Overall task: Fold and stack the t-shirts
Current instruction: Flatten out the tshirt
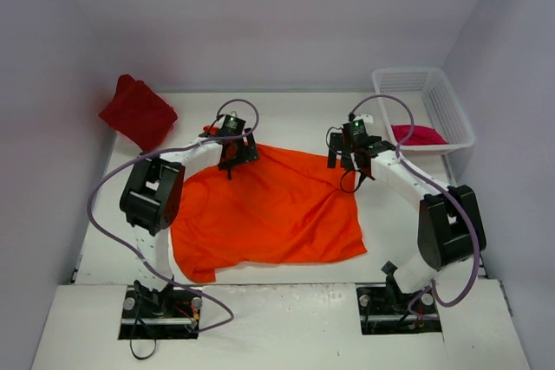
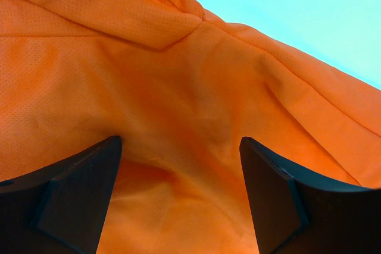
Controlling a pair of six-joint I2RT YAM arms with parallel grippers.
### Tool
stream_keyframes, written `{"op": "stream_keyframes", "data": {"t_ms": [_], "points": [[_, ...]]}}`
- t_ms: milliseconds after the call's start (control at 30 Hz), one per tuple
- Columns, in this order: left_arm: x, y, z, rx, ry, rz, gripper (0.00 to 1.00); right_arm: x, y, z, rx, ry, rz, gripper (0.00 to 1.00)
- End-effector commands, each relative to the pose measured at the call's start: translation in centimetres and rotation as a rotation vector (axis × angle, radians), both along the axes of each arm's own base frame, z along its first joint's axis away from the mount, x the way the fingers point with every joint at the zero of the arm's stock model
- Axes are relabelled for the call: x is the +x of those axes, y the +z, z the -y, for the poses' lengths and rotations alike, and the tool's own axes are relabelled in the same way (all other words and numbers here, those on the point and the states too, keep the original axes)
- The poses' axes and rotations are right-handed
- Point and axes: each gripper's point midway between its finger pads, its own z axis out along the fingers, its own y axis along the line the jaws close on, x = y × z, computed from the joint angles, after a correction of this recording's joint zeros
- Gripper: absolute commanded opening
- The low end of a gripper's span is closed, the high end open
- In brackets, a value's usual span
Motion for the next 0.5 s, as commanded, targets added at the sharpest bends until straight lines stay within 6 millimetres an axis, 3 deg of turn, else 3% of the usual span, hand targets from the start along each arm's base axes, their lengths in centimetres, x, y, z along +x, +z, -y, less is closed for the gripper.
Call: {"op": "stream_keyframes", "data": {"t_ms": [0, 333, 467], "points": [[0.4, 2.1, -0.7, 0.004, 0.015, 0.045, 0.76, 1.2, 1.8, -1.1, 0.021, 0.039, 0.037, 0.93], [1.1, 2.1, -0.3, -0.012, 0.014, 0.05, 0.76, -0.6, 0.1, -6.2, -0.007, 0.148, -0.006, 0.93], [0.9, 2.1, -0.6, -0.01, 0.018, 0.049, 0.76, -0.9, -0.7, -6.2, -0.012, 0.148, -0.024, 0.93]]}}
